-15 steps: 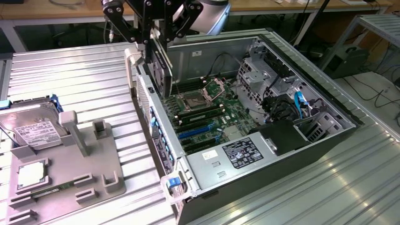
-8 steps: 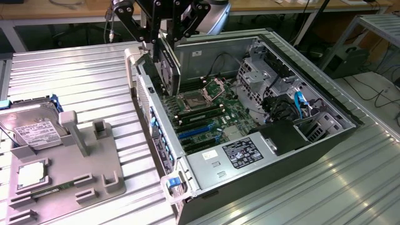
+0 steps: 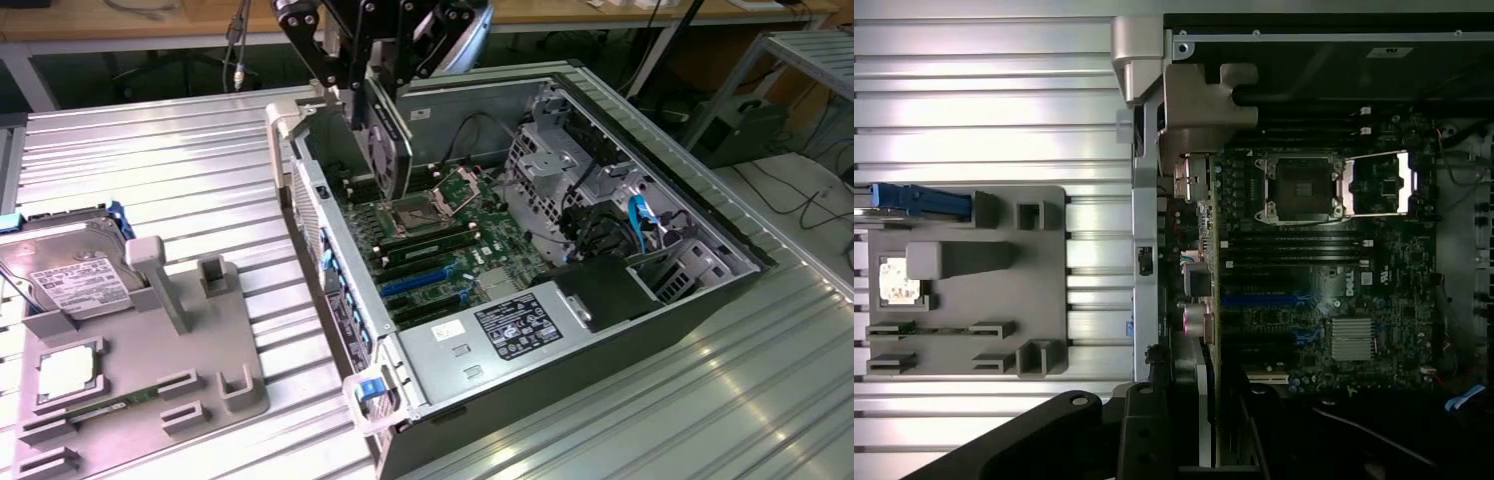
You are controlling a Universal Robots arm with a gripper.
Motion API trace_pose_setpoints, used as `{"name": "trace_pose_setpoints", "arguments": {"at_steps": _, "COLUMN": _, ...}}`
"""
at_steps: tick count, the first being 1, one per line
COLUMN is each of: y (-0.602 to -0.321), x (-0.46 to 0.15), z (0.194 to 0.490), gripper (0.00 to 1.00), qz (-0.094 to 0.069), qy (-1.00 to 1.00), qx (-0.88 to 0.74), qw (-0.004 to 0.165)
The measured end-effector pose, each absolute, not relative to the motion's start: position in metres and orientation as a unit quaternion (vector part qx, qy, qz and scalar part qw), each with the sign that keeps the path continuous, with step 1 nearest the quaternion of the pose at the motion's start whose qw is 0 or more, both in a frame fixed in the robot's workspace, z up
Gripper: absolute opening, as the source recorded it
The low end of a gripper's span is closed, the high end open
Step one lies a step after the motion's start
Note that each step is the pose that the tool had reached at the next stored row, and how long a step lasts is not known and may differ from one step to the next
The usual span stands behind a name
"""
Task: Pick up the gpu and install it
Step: 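Pick up the gpu and move the gpu toward the slot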
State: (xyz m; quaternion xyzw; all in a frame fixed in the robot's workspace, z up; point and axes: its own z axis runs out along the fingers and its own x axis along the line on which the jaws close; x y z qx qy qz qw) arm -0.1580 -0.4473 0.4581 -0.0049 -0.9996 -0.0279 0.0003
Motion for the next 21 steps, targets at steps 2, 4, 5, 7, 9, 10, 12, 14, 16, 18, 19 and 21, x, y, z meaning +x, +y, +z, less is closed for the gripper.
{"name": "trace_pose_setpoints", "arguments": {"at_steps": 2, "y": -0.447, "x": -0.154, "z": 0.458, "gripper": 0.3, "qz": -0.028, "qy": -1.0, "qx": -0.005, "qw": 0.0}}
{"name": "trace_pose_setpoints", "arguments": {"at_steps": 4, "y": -0.447, "x": -0.15, "z": 0.458, "gripper": 0.3, "qz": -0.028, "qy": -1.0, "qx": -0.005, "qw": 0.0}}
{"name": "trace_pose_setpoints", "arguments": {"at_steps": 5, "y": -0.447, "x": -0.148, "z": 0.458, "gripper": 0.3, "qz": -0.028, "qy": -1.0, "qx": -0.005, "qw": 0.0}}
{"name": "trace_pose_setpoints", "arguments": {"at_steps": 7, "y": -0.447, "x": -0.144, "z": 0.458, "gripper": 0.3, "qz": -0.028, "qy": -1.0, "qx": -0.005, "qw": 0.0}}
{"name": "trace_pose_setpoints", "arguments": {"at_steps": 9, "y": -0.447, "x": -0.14, "z": 0.457, "gripper": 0.3, "qz": -0.028, "qy": -1.0, "qx": -0.005, "qw": 0.0}}
{"name": "trace_pose_setpoints", "arguments": {"at_steps": 10, "y": -0.447, "x": -0.138, "z": 0.457, "gripper": 0.3, "qz": -0.028, "qy": -1.0, "qx": -0.005, "qw": 0.0}}
{"name": "trace_pose_setpoints", "arguments": {"at_steps": 12, "y": -0.447, "x": -0.133, "z": 0.457, "gripper": 0.3, "qz": -0.028, "qy": -1.0, "qx": -0.005, "qw": 0.0}}
{"name": "trace_pose_setpoints", "arguments": {"at_steps": 14, "y": -0.447, "x": -0.129, "z": 0.457, "gripper": 0.3, "qz": -0.028, "qy": -1.0, "qx": -0.005, "qw": 0.0}}
{"name": "trace_pose_setpoints", "arguments": {"at_steps": 16, "y": -0.447, "x": -0.127, "z": 0.457, "gripper": 0.3, "qz": -0.028, "qy": -1.0, "qx": -0.005, "qw": 0.0}}
{"name": "trace_pose_setpoints", "arguments": {"at_steps": 18, "y": -0.447, "x": -0.123, "z": 0.457, "gripper": 0.3, "qz": -0.028, "qy": -1.0, "qx": -0.005, "qw": 0.0}}
{"name": "trace_pose_setpoints", "arguments": {"at_steps": 19, "y": -0.447, "x": -0.121, "z": 0.457, "gripper": 0.3, "qz": -0.028, "qy": -1.0, "qx": -0.005, "qw": 0.0}}
{"name": "trace_pose_setpoints", "arguments": {"at_steps": 21, "y": -0.447, "x": -0.117, "z": 0.457, "gripper": 0.3, "qz": -0.028, "qy": -1.0, "qx": -0.005, "qw": 0.0}}
